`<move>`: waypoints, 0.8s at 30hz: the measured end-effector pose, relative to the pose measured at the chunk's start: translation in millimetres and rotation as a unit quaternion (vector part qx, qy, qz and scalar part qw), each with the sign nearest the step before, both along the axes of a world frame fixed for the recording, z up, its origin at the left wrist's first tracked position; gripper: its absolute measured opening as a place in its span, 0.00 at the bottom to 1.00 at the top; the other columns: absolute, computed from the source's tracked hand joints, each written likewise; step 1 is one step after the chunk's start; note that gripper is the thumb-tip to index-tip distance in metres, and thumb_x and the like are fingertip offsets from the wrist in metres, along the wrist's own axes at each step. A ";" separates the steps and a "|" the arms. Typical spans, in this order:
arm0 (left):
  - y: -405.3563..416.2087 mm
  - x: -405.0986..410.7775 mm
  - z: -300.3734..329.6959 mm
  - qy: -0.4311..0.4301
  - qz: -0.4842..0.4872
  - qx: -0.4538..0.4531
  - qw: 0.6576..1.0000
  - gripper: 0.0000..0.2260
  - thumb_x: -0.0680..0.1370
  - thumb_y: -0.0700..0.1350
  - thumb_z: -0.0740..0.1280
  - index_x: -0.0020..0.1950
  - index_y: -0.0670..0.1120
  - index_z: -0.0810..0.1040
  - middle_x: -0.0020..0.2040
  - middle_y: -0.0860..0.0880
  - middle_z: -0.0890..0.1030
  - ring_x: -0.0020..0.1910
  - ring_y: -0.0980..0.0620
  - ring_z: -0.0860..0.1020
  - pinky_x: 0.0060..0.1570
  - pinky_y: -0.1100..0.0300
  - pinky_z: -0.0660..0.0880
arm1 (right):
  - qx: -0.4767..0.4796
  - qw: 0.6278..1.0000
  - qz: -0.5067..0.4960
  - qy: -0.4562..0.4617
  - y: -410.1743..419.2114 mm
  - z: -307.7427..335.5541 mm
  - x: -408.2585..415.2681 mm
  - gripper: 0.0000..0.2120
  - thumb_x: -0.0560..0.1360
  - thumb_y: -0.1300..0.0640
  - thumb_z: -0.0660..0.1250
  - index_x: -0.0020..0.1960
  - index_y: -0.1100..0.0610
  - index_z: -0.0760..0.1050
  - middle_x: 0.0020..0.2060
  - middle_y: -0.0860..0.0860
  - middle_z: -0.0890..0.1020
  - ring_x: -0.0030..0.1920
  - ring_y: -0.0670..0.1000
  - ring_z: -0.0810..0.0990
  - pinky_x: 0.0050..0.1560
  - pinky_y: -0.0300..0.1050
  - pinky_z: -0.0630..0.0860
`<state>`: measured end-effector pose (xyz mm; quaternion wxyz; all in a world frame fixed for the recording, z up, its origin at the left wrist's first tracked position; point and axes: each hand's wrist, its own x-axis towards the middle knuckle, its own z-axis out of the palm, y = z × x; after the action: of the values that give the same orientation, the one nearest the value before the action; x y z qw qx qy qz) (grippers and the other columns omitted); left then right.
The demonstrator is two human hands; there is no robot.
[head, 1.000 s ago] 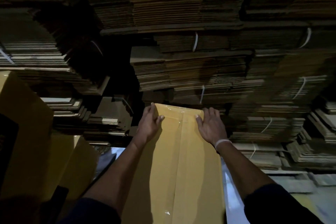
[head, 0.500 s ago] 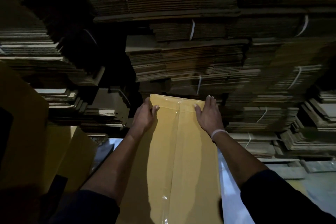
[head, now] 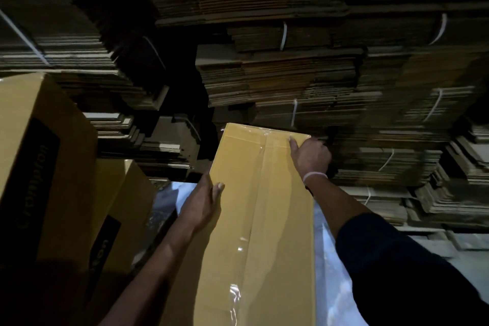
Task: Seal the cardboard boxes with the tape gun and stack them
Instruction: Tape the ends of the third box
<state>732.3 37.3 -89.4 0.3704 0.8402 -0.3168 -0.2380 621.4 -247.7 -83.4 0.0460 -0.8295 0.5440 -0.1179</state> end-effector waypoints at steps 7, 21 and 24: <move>41.7 -31.6 -2.5 -0.039 -0.010 -0.021 0.999 0.20 0.88 0.52 0.54 0.79 0.50 0.64 0.67 0.55 0.73 0.63 0.55 0.72 0.60 0.59 0.67 | 0.053 0.996 -0.039 -0.066 7.5 -3.1 1.2 0.28 0.82 0.36 0.61 0.58 0.62 0.79 0.50 0.58 0.84 0.51 0.58 0.85 0.41 0.47 0.75; 49.8 -35.9 -3.1 -0.046 0.006 0.000 0.999 0.16 0.87 0.52 0.56 0.64 0.39 0.71 0.59 0.39 0.80 0.59 0.39 0.78 0.60 0.45 0.76 | 0.162 0.969 -0.023 -0.187 142.8 -10.3 -100.8 0.21 0.86 0.49 0.59 0.61 0.69 0.72 0.55 0.68 0.82 0.56 0.67 0.82 0.50 0.51 0.76; 69.4 -51.5 0.6 -0.031 0.004 0.004 1.000 0.17 0.88 0.50 0.57 0.68 0.38 0.69 0.63 0.40 0.78 0.63 0.42 0.76 0.60 0.52 0.71 | 0.175 0.965 -0.020 -0.196 185.5 -11.3 -132.9 0.24 0.86 0.51 0.57 0.71 0.71 0.66 0.60 0.69 0.81 0.60 0.69 0.81 0.54 0.54 0.76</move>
<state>680.8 106.8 -88.7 0.3576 0.8499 -0.3241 -0.2118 488.5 -62.2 -94.7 0.2940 -0.7582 0.5529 -0.1816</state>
